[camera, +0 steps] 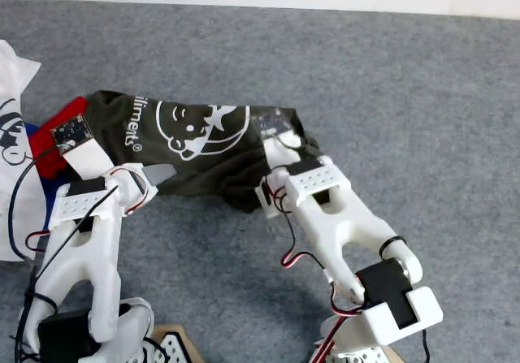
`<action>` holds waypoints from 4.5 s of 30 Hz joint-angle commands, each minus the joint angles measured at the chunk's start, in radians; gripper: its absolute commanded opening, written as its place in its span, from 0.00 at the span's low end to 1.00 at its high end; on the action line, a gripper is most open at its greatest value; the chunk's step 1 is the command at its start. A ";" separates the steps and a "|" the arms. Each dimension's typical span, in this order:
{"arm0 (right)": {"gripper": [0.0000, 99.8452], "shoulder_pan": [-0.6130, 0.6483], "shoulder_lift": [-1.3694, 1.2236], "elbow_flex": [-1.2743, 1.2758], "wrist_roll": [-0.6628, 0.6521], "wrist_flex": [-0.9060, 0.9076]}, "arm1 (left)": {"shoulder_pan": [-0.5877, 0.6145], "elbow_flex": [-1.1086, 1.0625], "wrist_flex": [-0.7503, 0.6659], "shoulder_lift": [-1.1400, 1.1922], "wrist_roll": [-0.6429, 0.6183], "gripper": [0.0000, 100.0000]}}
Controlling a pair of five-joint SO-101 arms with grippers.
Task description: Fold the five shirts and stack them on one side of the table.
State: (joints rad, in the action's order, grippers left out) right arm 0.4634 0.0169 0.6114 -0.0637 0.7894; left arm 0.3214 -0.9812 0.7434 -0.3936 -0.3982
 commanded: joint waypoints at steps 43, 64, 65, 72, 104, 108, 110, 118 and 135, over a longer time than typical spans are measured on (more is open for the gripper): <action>0.01 -0.015 -0.004 -0.341 0.029 -0.214 | -0.027 0.001 -0.017 -0.028 0.000 0.43; 0.01 0.136 0.257 0.008 0.077 0.008 | -0.045 -0.021 -0.044 -0.028 0.000 0.43; 0.01 0.134 0.211 -0.021 0.078 0.008 | -0.045 -0.021 -0.044 -0.028 0.000 0.43; 0.01 0.133 0.022 -0.196 0.121 0.008 | -0.045 -0.019 -0.044 -0.028 0.000 0.43; 0.01 0.093 -0.541 -0.750 0.120 -0.062 | -0.047 -0.021 -0.044 -0.028 0.000 0.43; 0.01 0.088 -0.516 -0.765 0.120 -0.012 | -0.047 -0.021 -0.044 -0.028 0.000 0.43; 0.01 0.088 -0.443 -0.766 0.118 0.062 | -0.045 -0.019 -0.044 -0.035 0.000 0.43; 0.11 0.120 -0.033 -0.507 0.091 0.188 | 0.064 0.203 0.078 -0.036 -0.003 0.43; 0.12 0.142 0.240 0.012 0.035 -0.085 | 0.228 0.558 0.106 0.530 -0.002 0.43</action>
State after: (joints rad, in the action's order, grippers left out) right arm 0.5953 0.2163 0.6283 -0.0115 0.7204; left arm 0.5332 -0.5854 0.8585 -0.0161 -0.3982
